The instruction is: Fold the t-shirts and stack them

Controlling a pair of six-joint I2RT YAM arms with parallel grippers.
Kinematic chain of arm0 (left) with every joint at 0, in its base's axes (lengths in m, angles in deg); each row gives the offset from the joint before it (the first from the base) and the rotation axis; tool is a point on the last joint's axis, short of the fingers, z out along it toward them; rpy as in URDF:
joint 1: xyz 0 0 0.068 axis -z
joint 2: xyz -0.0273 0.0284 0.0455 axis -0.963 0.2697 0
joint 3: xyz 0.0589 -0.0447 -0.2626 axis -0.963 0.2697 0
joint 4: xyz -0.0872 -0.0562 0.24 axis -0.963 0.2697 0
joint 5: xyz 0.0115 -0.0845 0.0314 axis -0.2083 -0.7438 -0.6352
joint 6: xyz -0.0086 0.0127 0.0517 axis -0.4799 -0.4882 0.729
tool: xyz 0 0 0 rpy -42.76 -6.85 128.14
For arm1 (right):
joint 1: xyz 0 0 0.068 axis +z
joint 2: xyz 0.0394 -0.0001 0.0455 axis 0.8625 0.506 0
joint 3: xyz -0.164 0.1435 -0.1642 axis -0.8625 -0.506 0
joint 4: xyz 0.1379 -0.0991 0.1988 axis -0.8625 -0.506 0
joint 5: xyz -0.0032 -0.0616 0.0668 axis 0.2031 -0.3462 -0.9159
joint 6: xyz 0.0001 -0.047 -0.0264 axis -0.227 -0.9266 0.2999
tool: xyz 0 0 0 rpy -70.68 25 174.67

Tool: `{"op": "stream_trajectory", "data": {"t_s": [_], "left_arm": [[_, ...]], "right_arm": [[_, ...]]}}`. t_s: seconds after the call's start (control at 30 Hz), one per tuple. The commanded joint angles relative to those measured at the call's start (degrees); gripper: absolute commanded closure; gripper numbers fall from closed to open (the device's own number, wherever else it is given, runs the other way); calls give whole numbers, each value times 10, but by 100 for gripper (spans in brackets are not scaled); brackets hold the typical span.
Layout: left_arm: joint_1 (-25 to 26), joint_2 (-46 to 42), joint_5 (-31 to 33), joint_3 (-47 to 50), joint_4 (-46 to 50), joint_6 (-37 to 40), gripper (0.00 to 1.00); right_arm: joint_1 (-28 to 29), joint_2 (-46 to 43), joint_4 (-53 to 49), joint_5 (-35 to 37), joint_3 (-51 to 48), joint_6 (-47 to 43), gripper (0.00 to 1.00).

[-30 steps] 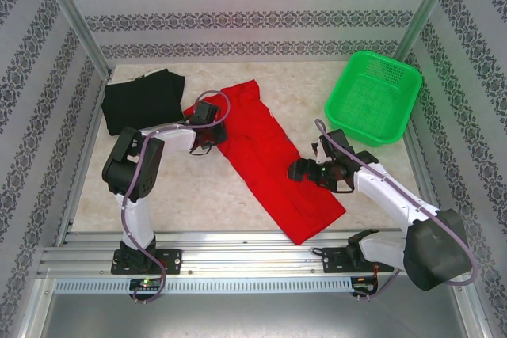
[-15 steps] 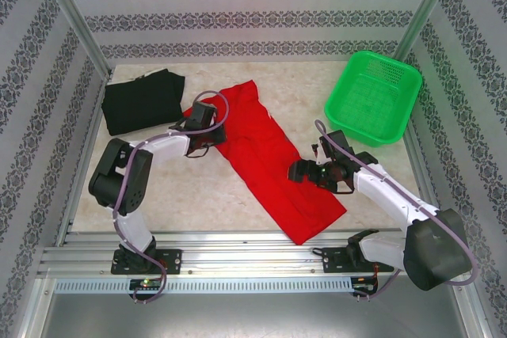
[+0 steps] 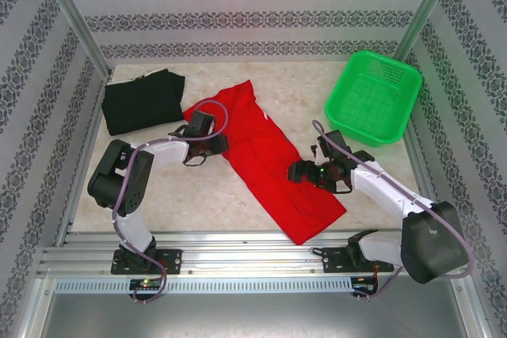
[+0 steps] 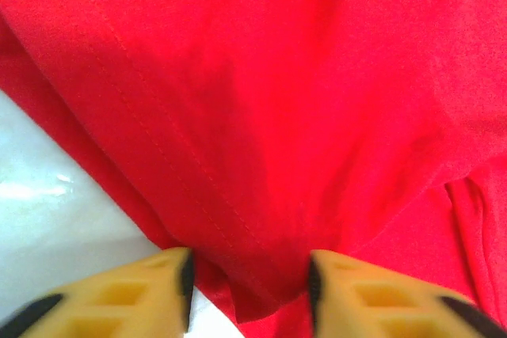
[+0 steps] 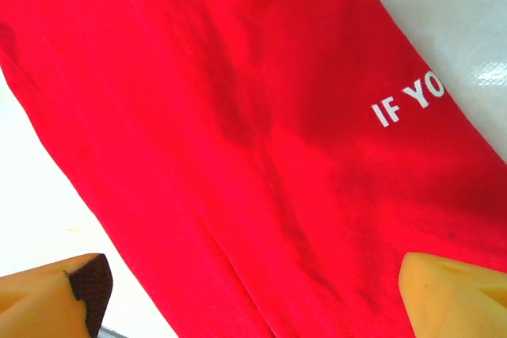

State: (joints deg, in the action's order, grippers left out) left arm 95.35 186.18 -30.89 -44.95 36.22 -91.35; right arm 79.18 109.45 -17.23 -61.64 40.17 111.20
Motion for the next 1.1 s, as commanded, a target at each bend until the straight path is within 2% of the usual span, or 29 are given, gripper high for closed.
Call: {"op": "stream_trajectory", "data": {"t_s": [0.0,0.1,0.2,0.27,0.6,0.7,0.83,1.0,1.07], "left_arm": [[3,-8,17,-39,19,-6,47],[3,-18,48,-90,74,1,44],[1,-31,123,-130,132,-4,40],[-8,-11,145,-174,171,-12,39],[-10,211,105,-397,256,-36,51],[-7,250,83,-416,227,-45,51],[-7,319,87,-488,252,-45,51],[-6,438,76,-659,320,-25,51],[-6,502,68,-761,354,-12,51]], "right_arm": [[-8,2,-1,6,16,-4,6],[-8,0,-8,8,16,-8,6],[-7,15,-40,28,26,-5,7],[1,17,-35,26,26,0,7],[35,62,1,30,14,45,7],[35,69,1,35,3,61,7],[36,71,-8,43,-10,86,8],[58,56,0,33,-42,135,8],[75,46,11,31,-59,160,8]]}}
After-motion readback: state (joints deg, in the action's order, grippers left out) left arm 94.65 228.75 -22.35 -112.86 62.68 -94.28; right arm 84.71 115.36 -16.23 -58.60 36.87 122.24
